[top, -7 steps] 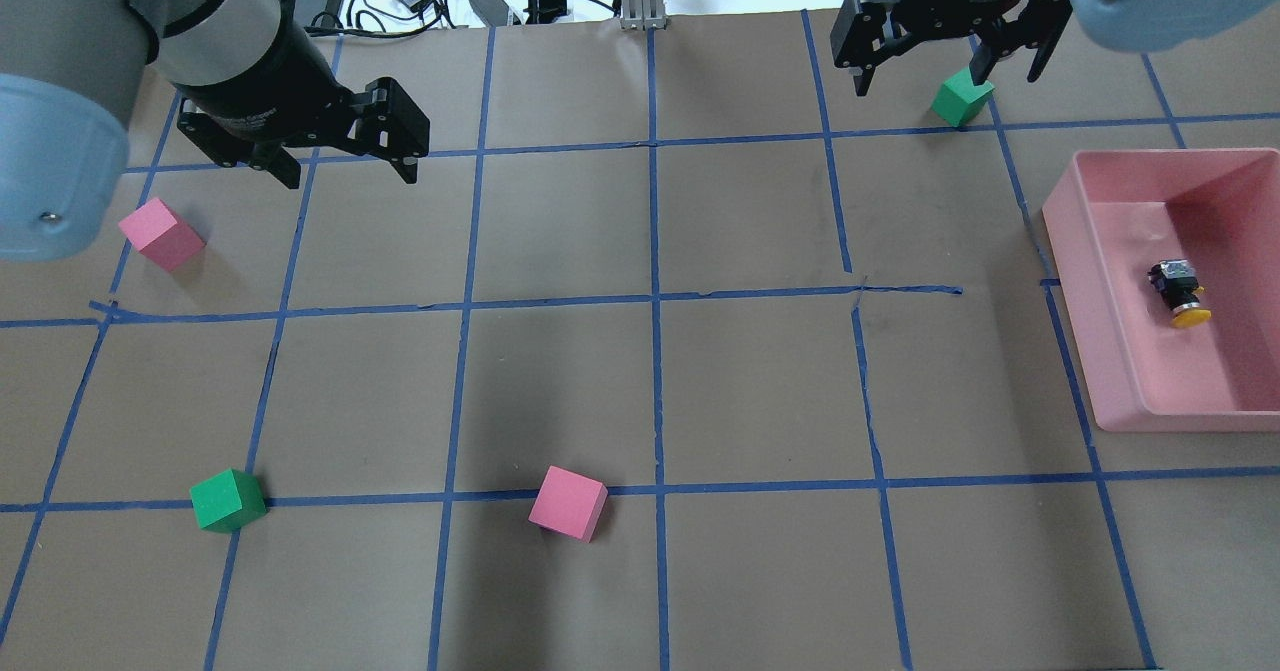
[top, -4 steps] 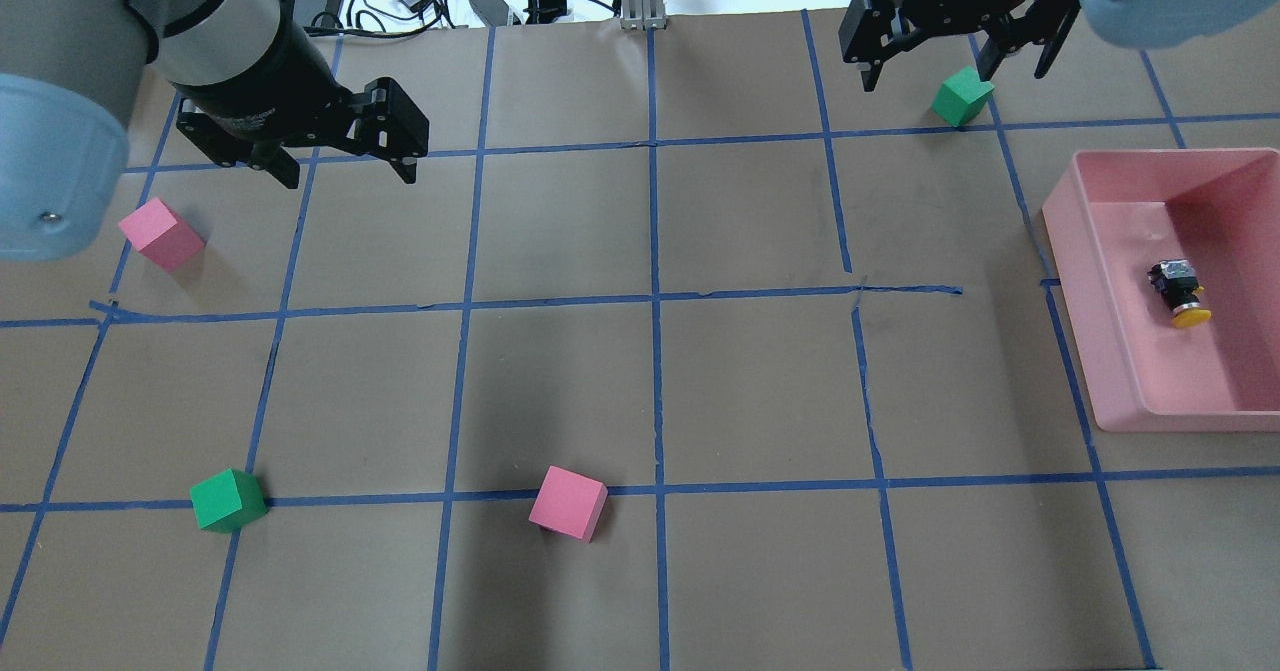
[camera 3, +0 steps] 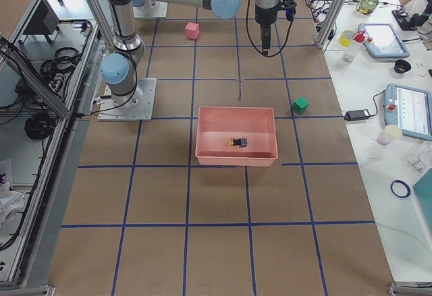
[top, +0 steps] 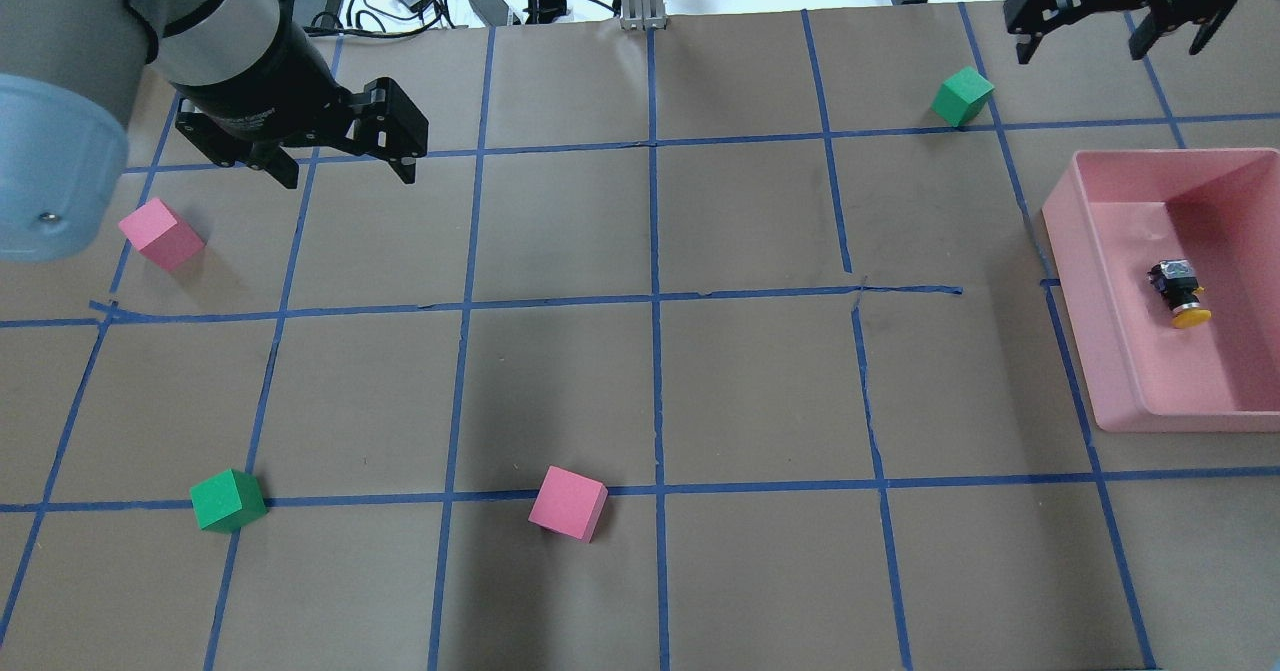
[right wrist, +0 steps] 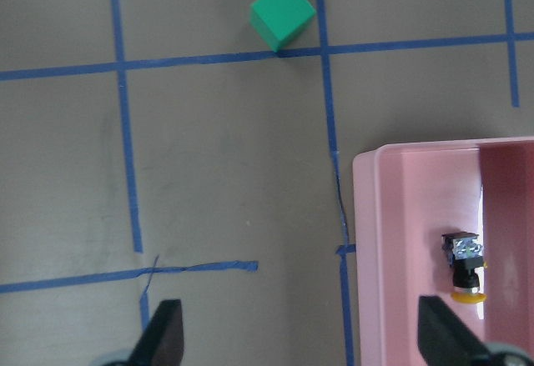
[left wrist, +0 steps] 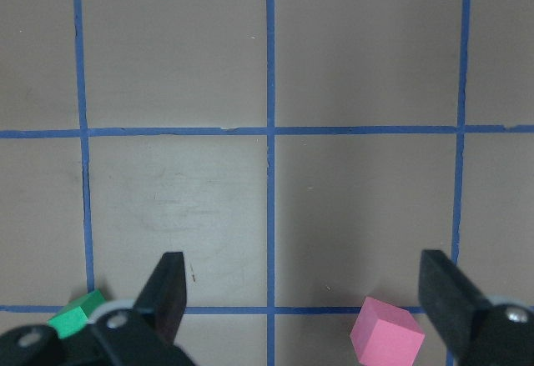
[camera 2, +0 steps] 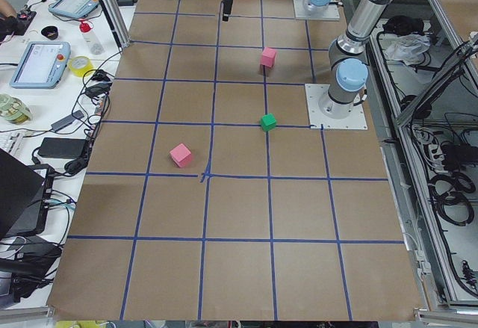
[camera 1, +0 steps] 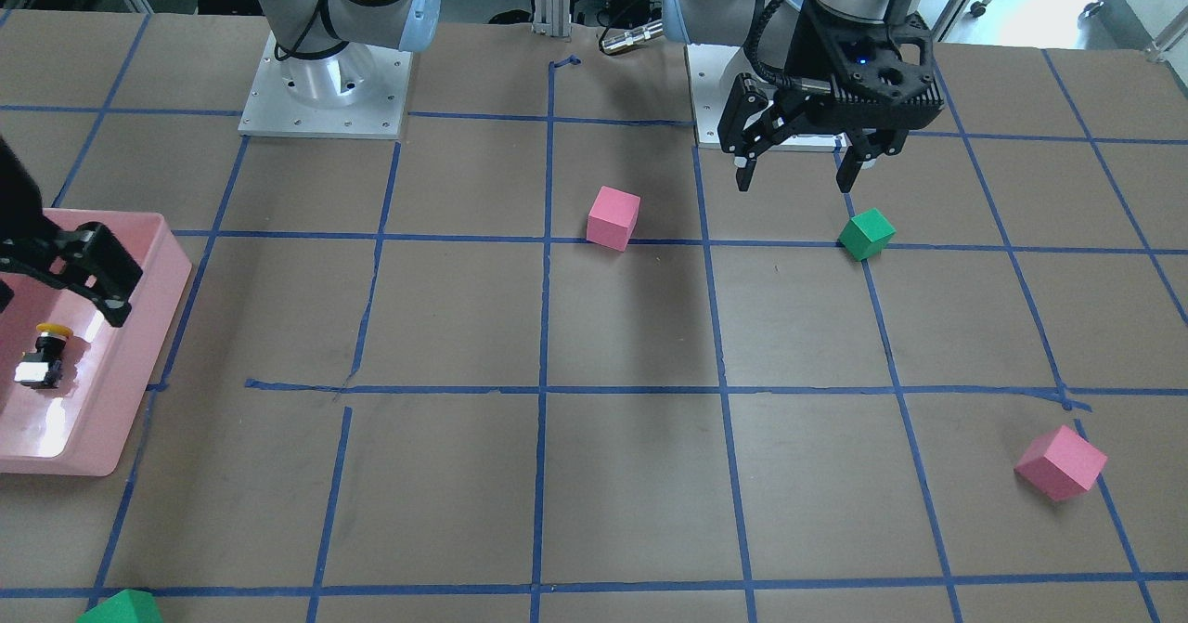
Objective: Align button upright
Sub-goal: 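Move the right gripper over the pink bin toward the yellow-capped button, then lower the right gripper into the bin and grasp the button's black body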
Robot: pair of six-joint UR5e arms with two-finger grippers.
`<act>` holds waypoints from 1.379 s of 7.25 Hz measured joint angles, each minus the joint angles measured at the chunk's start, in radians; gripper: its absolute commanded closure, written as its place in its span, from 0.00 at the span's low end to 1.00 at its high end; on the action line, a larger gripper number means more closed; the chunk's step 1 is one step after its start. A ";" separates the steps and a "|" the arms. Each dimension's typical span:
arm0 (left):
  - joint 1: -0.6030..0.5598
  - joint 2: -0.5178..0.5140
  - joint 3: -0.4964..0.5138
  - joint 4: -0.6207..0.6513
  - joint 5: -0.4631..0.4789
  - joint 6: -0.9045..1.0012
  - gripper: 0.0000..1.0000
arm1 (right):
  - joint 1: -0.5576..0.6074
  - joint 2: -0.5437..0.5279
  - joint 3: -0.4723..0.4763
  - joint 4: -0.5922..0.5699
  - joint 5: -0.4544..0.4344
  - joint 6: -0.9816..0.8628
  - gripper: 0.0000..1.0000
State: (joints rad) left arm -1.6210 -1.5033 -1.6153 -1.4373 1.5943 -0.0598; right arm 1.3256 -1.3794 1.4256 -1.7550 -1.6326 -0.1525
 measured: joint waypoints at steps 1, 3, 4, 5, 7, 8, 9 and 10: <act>0.000 0.000 0.000 0.000 0.001 0.000 0.00 | -0.065 0.021 0.013 -0.031 -0.001 -0.019 0.00; 0.000 0.000 0.000 0.001 0.000 0.000 0.00 | -0.195 0.055 0.104 -0.120 0.003 -0.063 0.00; 0.000 0.000 0.000 0.001 0.001 0.000 0.00 | -0.240 0.068 0.170 -0.187 0.009 -0.097 0.00; 0.000 0.000 0.000 0.001 0.001 0.000 0.00 | -0.263 0.076 0.229 -0.248 0.009 -0.116 0.00; 0.000 0.000 0.000 0.001 0.002 0.000 0.00 | -0.297 0.090 0.320 -0.329 0.010 -0.135 0.00; 0.000 0.000 0.000 0.002 0.002 0.000 0.00 | -0.316 0.093 0.348 -0.358 0.014 -0.141 0.00; 0.000 0.000 0.000 0.002 0.001 0.001 0.00 | -0.326 0.093 0.367 -0.378 0.015 -0.145 0.00; 0.000 0.000 0.000 0.003 0.001 0.001 0.00 | -0.331 0.094 0.379 -0.387 0.016 -0.148 0.00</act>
State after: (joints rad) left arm -1.6214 -1.5033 -1.6153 -1.4345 1.5954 -0.0588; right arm 0.9947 -1.2851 1.8047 -2.1425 -1.6165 -0.3001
